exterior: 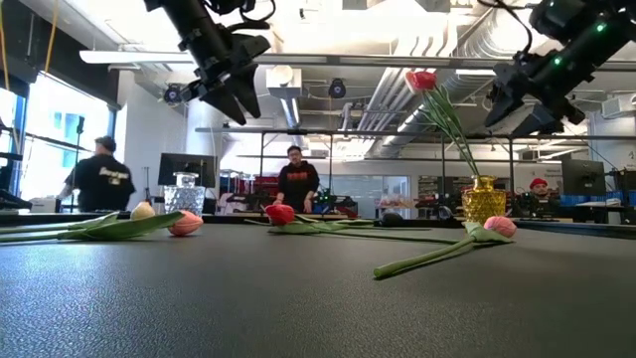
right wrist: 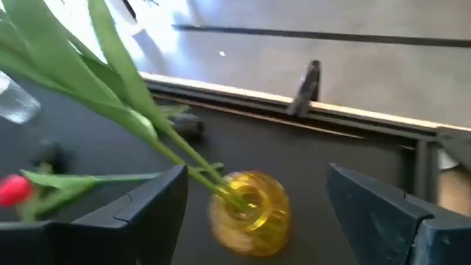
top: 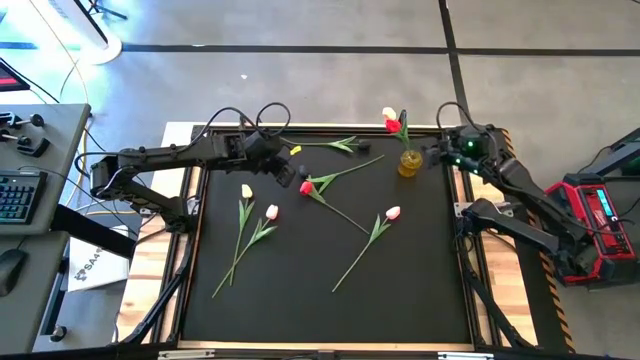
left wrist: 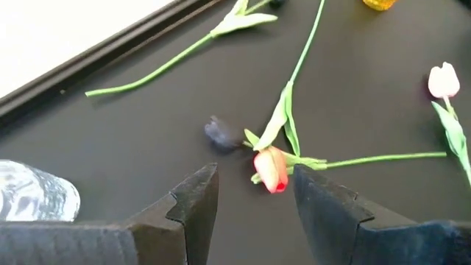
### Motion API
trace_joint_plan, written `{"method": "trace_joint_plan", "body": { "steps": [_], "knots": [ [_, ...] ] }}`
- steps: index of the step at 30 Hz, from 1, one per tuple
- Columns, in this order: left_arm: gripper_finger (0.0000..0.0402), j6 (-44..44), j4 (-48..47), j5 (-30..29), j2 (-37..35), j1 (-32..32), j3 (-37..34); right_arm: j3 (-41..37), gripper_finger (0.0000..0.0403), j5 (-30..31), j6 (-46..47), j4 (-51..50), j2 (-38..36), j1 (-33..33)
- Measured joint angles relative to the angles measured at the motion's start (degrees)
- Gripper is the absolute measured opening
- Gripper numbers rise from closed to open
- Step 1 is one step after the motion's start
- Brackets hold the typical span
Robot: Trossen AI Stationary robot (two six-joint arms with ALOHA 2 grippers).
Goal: Sort flowers into vase by color
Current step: Put the red flower into the yellow flower vase
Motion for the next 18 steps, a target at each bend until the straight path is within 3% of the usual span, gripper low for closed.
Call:
{"method": "trace_joint_plan", "body": {
  "steps": [8,13,18],
  "knots": [
    [0.0165,1.5,2.2,-0.3,0.0,0.3,0.0,0.1,0.0307,-4.2,8.4,-3.5,0.0,5.2],
    [0.0165,-0.8,2.3,0.0,0.0,0.3,0.0,0.1,0.0304,-2.4,13.1,-2.6,0.1,15.5],
    [0.0165,-1.9,2.9,0.2,-0.4,0.3,0.0,0.1,0.0270,3.0,17.3,-2.1,1.5,27.3]
  ]
}}
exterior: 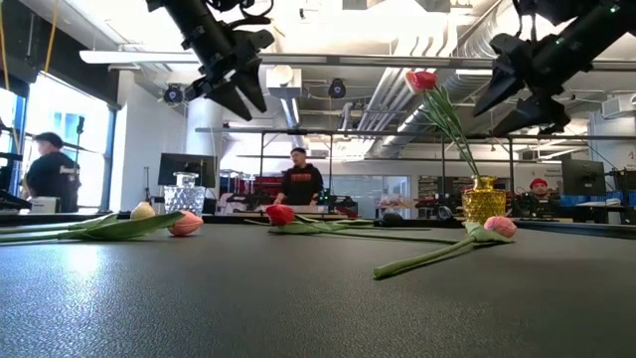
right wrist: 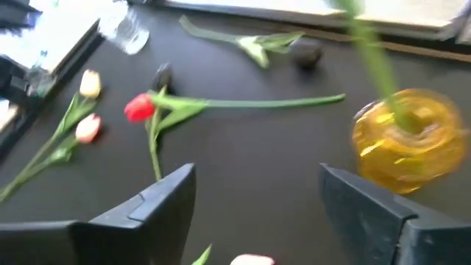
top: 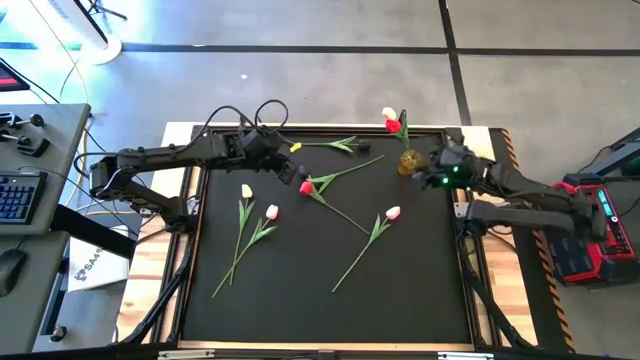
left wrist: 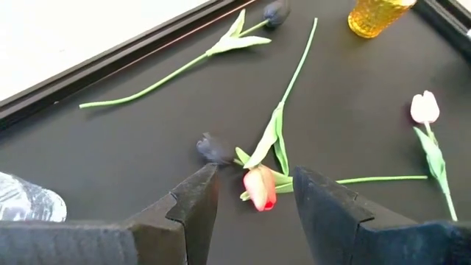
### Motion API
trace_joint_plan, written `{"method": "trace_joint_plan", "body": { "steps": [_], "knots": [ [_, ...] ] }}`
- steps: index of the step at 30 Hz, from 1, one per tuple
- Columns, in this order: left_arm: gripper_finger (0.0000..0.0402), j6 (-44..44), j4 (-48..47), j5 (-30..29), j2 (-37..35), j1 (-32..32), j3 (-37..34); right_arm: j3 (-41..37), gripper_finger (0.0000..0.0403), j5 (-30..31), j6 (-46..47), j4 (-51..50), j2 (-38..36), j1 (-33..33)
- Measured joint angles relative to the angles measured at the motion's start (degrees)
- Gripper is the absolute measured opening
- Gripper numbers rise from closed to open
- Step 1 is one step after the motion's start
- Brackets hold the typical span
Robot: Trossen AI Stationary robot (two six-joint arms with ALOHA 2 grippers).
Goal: Sort flowers into vase by color
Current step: Put the red flower into the yellow flower vase
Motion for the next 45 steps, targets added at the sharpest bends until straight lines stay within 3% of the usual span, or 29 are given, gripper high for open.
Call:
{"method": "trace_joint_plan", "body": {
  "steps": [4,9,17,21,27,38,45],
  "knots": [
    [0.0165,1.6,1.5,1.5,-0.1,0.0,0.0,-0.1,0.0235,1.7,0.0,3.1,4.2,9.0],
    [0.0165,3.5,2.4,3.8,-1.6,0.0,0.0,-0.1,0.0198,2.7,-5.6,14.8,13.7,18.3],
    [0.0165,7.4,1.9,4.1,-8.3,0.0,0.0,0.2,0.0147,4.4,-26.8,30.2,32.7,25.2],
    [0.0165,9.4,1.5,4.1,-10.6,0.0,0.0,4.6,0.0139,7.1,-38.6,30.8,41.2,24.8],
    [0.0165,9.3,0.0,4.1,-12.0,0.0,0.0,15.8,0.0138,5.2,-49.7,30.8,54.2,21.7],
    [0.0165,5.1,-6.7,3.7,-11.9,-3.3,0.0,37.7,0.0138,3.4,-61.2,15.3,72.0,11.3],
    [0.0165,3.8,-7.7,-1.3,-11.9,-6.1,0.0,45.6,0.0138,-3.1,-63.1,9.3,78.0,6.3]
  ]
}}
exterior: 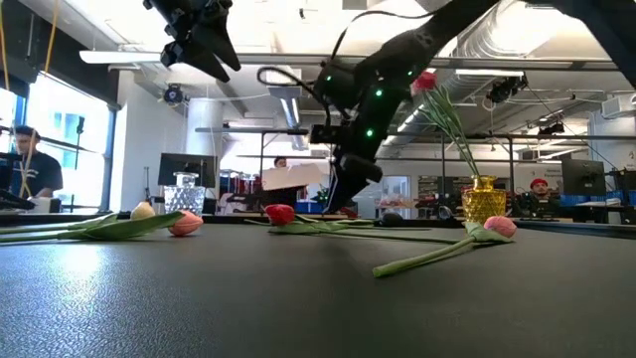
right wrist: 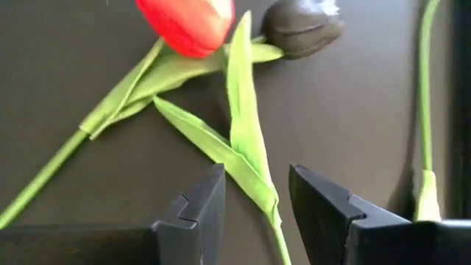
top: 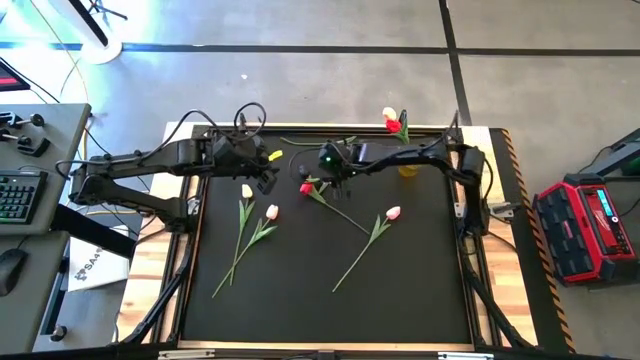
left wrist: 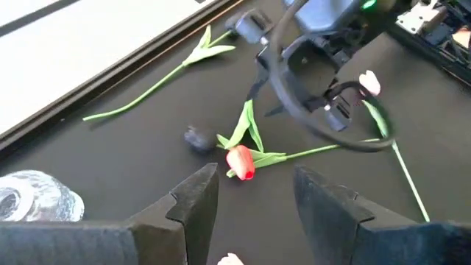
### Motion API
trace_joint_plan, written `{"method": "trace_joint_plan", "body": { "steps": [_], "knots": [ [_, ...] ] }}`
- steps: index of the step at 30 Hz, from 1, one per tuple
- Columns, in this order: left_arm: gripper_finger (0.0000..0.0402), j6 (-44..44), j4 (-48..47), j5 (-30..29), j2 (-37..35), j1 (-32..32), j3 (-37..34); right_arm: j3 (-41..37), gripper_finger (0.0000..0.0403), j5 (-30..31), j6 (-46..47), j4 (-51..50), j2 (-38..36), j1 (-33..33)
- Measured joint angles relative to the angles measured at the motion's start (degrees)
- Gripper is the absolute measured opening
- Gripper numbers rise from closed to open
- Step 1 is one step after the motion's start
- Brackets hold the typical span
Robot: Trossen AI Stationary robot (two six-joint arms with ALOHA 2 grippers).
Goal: Sort flowers into vase by color
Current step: Put the red flower into the yellow flower vase
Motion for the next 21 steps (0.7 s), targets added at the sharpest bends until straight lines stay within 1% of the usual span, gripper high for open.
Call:
{"method": "trace_joint_plan", "body": {
  "steps": [4,8,12,21],
  "knots": [
    [0.0165,-0.5,0.0,-1.9,0.0,-0.8,0.0,2.1,0.0138,-1.1,-4.4,-0.4,2.2,0.1],
    [0.0165,-0.5,0.1,-3.1,0.0,-0.9,0.0,2.9,0.0138,-1.3,-5.5,0.0,4.1,0.1],
    [0.0165,-0.5,0.1,-3.5,0.0,-0.9,0.0,2.9,0.0138,-1.4,-3.3,0.1,5.2,-0.5],
    [0.0165,-0.5,0.3,-4.0,0.0,-0.8,0.0,3.1,0.0134,-4.6,2.1,0.8,7.6,-2.1]
  ]
}}
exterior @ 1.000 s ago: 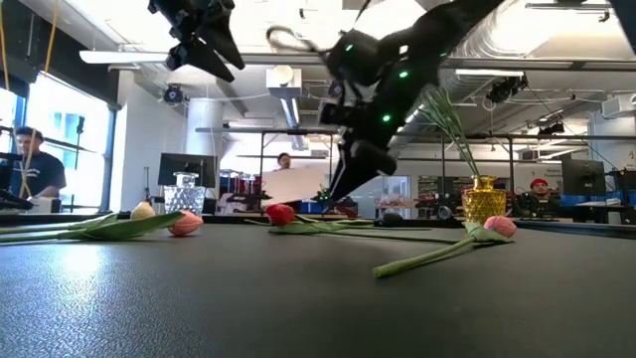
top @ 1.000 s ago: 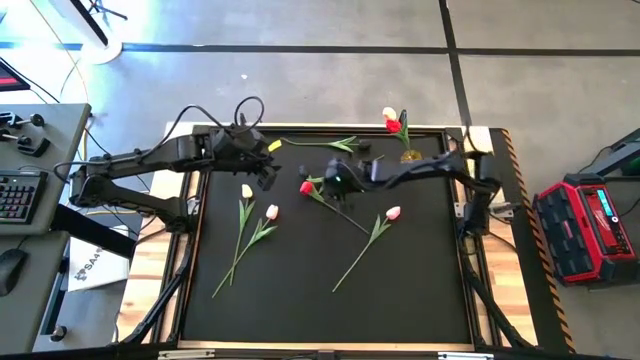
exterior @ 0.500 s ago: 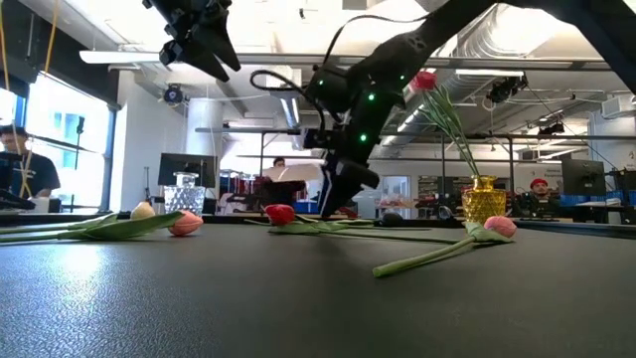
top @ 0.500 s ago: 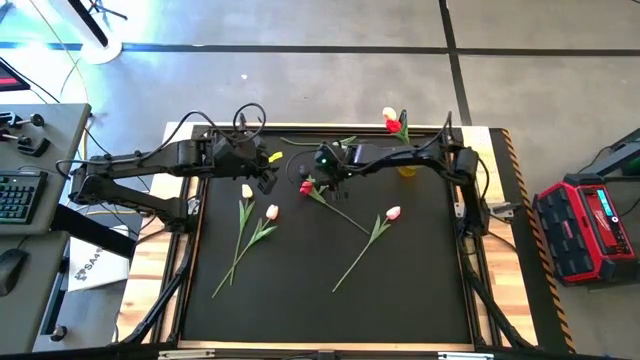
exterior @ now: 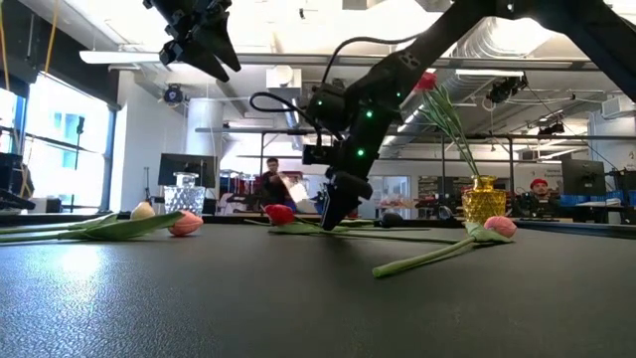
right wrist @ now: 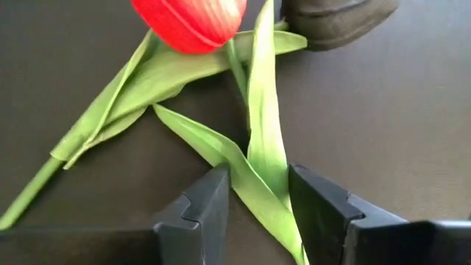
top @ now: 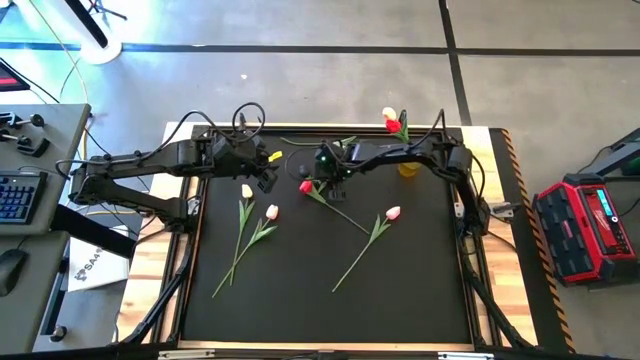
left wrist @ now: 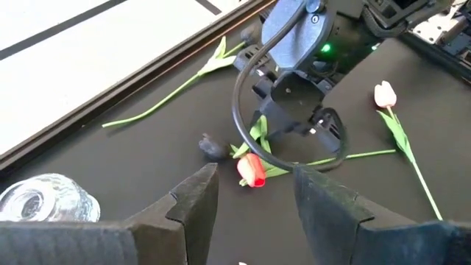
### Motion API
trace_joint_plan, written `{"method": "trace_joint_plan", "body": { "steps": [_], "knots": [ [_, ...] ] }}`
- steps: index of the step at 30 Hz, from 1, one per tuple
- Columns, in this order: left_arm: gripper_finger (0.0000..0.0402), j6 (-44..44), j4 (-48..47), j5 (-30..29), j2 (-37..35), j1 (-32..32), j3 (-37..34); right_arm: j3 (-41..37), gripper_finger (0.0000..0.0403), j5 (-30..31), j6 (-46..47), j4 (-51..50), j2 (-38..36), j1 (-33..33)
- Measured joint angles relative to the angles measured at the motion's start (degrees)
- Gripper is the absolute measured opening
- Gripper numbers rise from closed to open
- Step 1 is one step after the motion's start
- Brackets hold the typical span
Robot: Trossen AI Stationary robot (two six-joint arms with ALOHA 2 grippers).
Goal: Sort flowers into vase by color
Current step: Put the red flower into the yellow flower vase
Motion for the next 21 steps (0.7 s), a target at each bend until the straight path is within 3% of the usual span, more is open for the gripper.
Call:
{"method": "trace_joint_plan", "body": {
  "steps": [5,13,21],
  "knots": [
    [0.0165,-0.2,0.0,0.0,0.0,0.0,0.0,0.0,0.0102,-1.8,4.0,-1.7,-0.2,-0.1],
    [0.0165,-0.5,0.0,-0.2,0.0,0.0,0.0,0.8,0.0009,-3.3,9.6,-5.0,-1.5,-0.1],
    [0.0165,-0.4,-0.1,-0.2,0.0,0.0,0.0,8.0,0.0007,-7.9,16.7,-10.0,-6.7,0.4]
  ]
}}
